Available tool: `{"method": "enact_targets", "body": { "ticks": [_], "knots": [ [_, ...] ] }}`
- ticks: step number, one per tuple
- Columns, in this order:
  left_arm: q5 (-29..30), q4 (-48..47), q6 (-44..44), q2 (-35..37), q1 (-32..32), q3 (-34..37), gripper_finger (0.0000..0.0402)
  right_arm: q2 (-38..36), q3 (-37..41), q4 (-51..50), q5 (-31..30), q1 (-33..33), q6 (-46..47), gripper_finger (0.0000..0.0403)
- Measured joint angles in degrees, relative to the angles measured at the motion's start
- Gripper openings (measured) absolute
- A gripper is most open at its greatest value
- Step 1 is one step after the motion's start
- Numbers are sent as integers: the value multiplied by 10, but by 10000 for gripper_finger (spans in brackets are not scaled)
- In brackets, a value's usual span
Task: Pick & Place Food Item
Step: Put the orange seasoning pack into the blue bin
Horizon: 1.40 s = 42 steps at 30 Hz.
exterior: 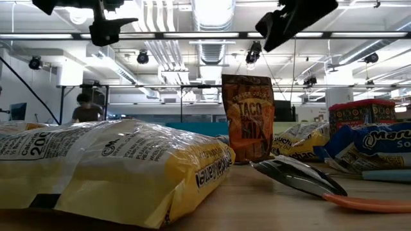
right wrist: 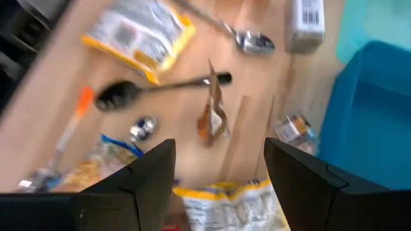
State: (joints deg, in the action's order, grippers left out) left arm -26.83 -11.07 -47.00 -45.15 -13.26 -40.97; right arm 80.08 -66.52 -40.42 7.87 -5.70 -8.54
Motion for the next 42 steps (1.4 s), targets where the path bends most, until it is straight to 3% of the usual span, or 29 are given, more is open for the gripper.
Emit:
{"method": "enact_targets", "body": {
  "ticks": [5, 15, 21, 33, 42],
  "knots": [
    [0, -2, 1, 9, 0, 0, 385, 64, -27, 0, -33, -19, 8, 235],
    [-5, -54, 0, 12, 0, 0, 385, 157, -76, -27, -36, -32, 36, 227],
    [-5, -74, 0, 12, 0, 0, 385, 176, -84, -28, -37, -36, 32, 166],
    [-13, -75, 3, 12, 1, 0, 384, 182, -72, -30, -99, -35, 25, 19],
    [-20, -89, 5, 12, 1, 0, 384, 180, -77, -33, -99, -35, 70, 8]
  ]
}}
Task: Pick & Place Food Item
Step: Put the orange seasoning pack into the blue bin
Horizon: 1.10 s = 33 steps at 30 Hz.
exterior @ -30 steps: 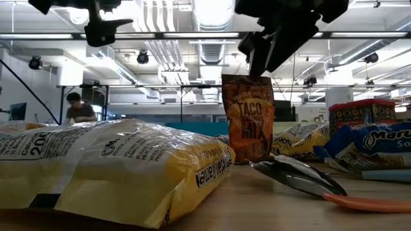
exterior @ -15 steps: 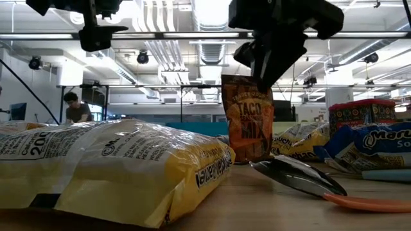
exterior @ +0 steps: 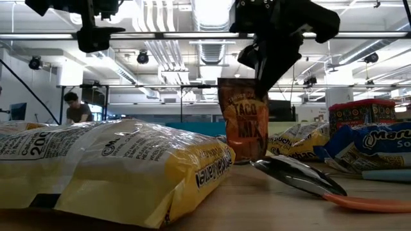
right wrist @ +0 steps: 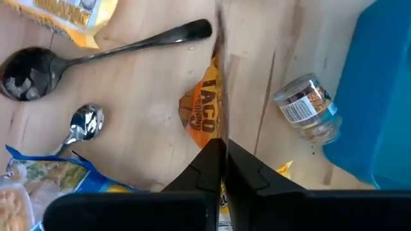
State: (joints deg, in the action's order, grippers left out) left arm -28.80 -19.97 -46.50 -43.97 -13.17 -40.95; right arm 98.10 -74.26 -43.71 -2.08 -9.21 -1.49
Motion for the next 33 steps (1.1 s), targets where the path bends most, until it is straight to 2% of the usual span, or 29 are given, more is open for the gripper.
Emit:
{"method": "enact_targets", "body": {
  "ticks": [4, 11, 18, 21, 29, 33],
  "knots": [
    [-4, 0, -3, 0, 0, 0, 384, -14, -32, -7, -16, 1, 6, 8],
    [-4, 4, -20, 0, 0, 0, 385, -50, -95, -22, -92, 23, -7, 8],
    [-4, 4, -20, 4, 0, 0, 385, -71, -117, -28, -130, 111, -21, 8],
    [-4, 5, -20, 4, 0, 0, 385, -72, -117, -25, -127, 165, -19, 8],
    [-4, 7, -20, 4, 0, 0, 385, -43, -117, 21, -26, 324, 15, 8],
    [-4, 8, -20, 4, 0, 0, 385, -15, -117, 25, -7, 373, 33, 8]
  ]
}}
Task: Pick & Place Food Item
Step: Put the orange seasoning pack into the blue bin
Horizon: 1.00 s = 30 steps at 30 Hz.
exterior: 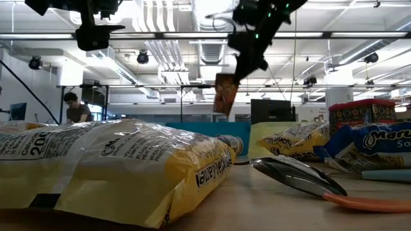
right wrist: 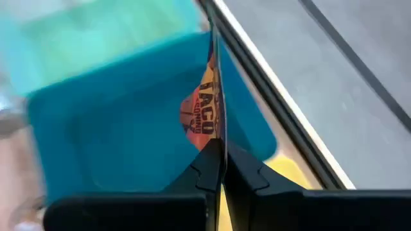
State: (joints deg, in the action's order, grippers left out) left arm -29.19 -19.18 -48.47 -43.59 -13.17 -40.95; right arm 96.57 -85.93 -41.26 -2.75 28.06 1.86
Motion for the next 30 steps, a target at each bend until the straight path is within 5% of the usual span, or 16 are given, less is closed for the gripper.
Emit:
{"method": "enact_targets", "body": {
  "ticks": [15, 30],
  "knots": [
    [7, 0, 0, 0, 0, 0, 385, 110, 0, 0, -4, 14, 50, 8],
    [7, 0, 0, 0, 0, 0, 385, 112, 0, 0, -19, 15, 40, 8]
  ]
}}
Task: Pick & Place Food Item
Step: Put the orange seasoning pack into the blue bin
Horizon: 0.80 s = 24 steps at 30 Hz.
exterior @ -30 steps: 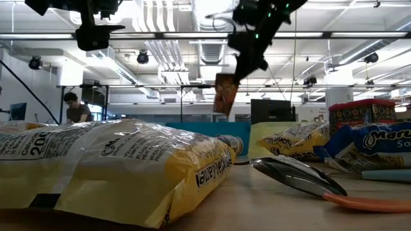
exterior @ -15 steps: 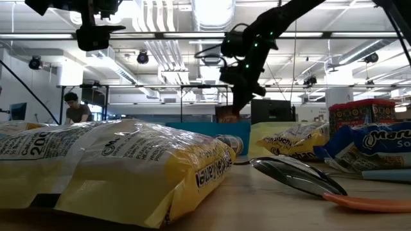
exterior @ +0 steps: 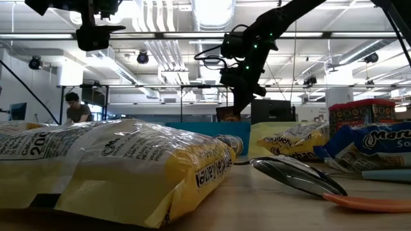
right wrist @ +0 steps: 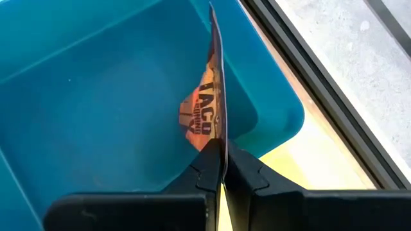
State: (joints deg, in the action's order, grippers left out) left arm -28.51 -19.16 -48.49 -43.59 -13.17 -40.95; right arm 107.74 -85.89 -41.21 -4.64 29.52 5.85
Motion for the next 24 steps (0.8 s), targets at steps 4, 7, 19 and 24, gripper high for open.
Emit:
{"method": "enact_targets", "body": {
  "ticks": [4, 7, 19, 24],
  "knots": [
    [0, 0, 0, 0, 0, 0, 385, 1, 0, 0, 0, 0, -2, 8],
    [0, 0, 0, 0, 0, 0, 385, 1, 0, 0, 0, 0, -4, 8],
    [0, 0, 0, 0, 0, 0, 385, 1, 4, 0, 2, 0, -5, 8],
    [0, 0, 0, 0, 0, 0, 385, 1, 8, 0, 8, 0, -4, 22]
  ]
}}
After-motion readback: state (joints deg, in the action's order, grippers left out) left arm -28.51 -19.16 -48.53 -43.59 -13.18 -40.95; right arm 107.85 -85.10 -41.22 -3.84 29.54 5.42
